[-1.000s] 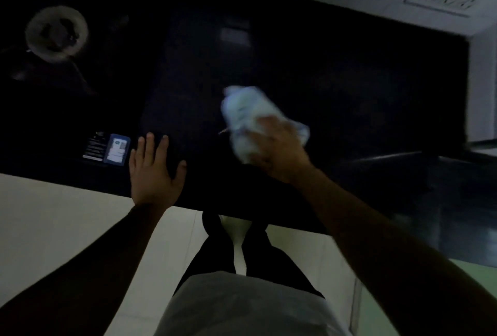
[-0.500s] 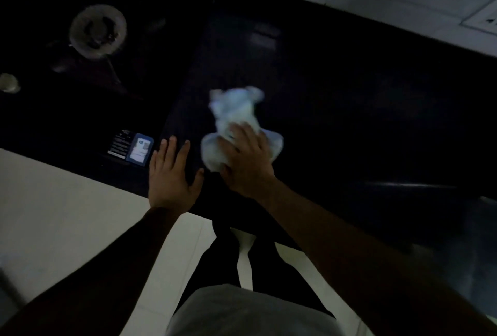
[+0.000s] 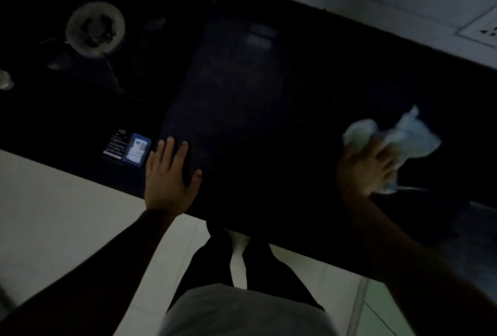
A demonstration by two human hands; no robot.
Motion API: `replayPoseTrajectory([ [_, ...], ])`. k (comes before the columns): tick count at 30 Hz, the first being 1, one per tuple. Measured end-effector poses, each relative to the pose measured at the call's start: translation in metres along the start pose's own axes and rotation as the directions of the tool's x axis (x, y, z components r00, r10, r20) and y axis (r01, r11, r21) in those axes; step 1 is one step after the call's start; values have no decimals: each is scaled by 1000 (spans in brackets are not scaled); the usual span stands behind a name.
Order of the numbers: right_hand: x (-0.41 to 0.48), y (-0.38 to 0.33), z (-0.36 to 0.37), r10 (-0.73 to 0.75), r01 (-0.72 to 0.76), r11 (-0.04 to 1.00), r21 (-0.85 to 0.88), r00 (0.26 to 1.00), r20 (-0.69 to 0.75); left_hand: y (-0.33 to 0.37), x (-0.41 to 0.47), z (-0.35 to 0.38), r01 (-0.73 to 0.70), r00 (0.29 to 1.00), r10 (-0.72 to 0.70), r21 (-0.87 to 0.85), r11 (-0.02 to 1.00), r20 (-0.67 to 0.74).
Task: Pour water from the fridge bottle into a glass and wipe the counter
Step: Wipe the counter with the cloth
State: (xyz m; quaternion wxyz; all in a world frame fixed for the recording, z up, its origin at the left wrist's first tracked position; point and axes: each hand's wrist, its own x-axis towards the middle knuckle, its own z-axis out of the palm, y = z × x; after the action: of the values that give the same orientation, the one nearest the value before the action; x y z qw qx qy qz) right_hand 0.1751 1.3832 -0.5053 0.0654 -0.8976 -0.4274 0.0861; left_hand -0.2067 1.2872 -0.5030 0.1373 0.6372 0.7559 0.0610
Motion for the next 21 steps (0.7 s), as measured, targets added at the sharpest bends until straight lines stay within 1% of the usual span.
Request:
replayPoseTrajectory([
  [1, -29, -8, 0, -56, 57, 998, -38, 998, 23, 1, 0, -1, 0, 1000, 0, -1, 1000, 5],
  [2, -57, -16, 3, -212, 216, 975, -56, 975, 67, 1, 0, -2, 0, 1000, 0, 0, 1000, 6],
  [3, -84, -22, 8, -412, 420, 905, -63, 904, 110, 2, 0, -3, 1, 1000, -1, 2, 1000, 8],
  [4, -109, -27, 14, -620, 633, 773, -43, 769, 156, 2, 0, -3, 5, 1000, -5, 3, 1000, 13],
  [5, -127, -28, 19, -788, 806, 592, -11, 582, 200, 3, 0, -4, 8, 1000, -8, 1, 1000, 16],
  [6, -135, -29, 21, -887, 912, 409, 37, 388, 248, 3, -1, -5, 9, 1000, -9, 1, 1000, 16],
  [7, -132, -29, 21, -931, 963, 257, 82, 224, 290, 3, -1, -5, 8, 1000, -8, 1, 1000, 17],
  [8, -121, -27, 18, -943, 983, 150, 111, 108, 316, 3, -1, -6, 5, 1000, -5, 0, 1000, 21],
  [9, -108, -22, 16, -949, 987, 98, 127, 54, 312, 3, -1, -5, 7, 1000, -7, -3, 1000, 21],
  [10, -94, -13, 12, -951, 984, 123, 126, 81, 297, 3, 0, -5, 8, 1000, -8, -9, 1000, 21],
  [11, -79, 0, 8, -945, 970, 218, 103, 184, 272, 3, -1, -5, 7, 1000, -7, -14, 1000, 21],
  [12, -68, 14, 0, -910, 929, 366, 56, 345, 231, 3, -1, -6, 3, 1000, -2, -18, 1000, 26],
  [13, -61, 29, -9, -826, 841, 540, 0, 531, 190, 3, -1, -6, -2, 1000, 3, -17, 1000, 31],
  [14, -58, 40, -19, -691, 704, 709, -48, 706, 153, 3, 0, -6, -3, 999, 3, -10, 1000, 38],
  [15, -61, 48, -27, -507, 519, 851, -75, 851, 134, 2, 0, -7, -5, 999, 6, -9, 1000, 46],
  [16, -66, 53, -33, -292, 302, 952, -56, 947, 136, 2, 0, -8, -7, 999, 8, -7, 1000, 53],
  [17, -74, 53, -39, -85, 87, 996, -10, 984, 157, 3, -1, -9, -8, 998, 8, -7, 1000, 63],
  [18, -82, 51, -43, 39, -48, 998, 43, 982, 183, 3, -1, -10, -7, 997, 8, -9, 1000, 82],
  [19, -90, 46, -46, 68, -90, 992, 91, 973, 219, 4, -1, -11, 1, 995, -1, -4, 1000, 100],
  [21, -110, 32, -50, -4, -44, 988, 149, 951, 310, 5, -1, -16, 4, 990, -5, 8, 1000, 141],
])
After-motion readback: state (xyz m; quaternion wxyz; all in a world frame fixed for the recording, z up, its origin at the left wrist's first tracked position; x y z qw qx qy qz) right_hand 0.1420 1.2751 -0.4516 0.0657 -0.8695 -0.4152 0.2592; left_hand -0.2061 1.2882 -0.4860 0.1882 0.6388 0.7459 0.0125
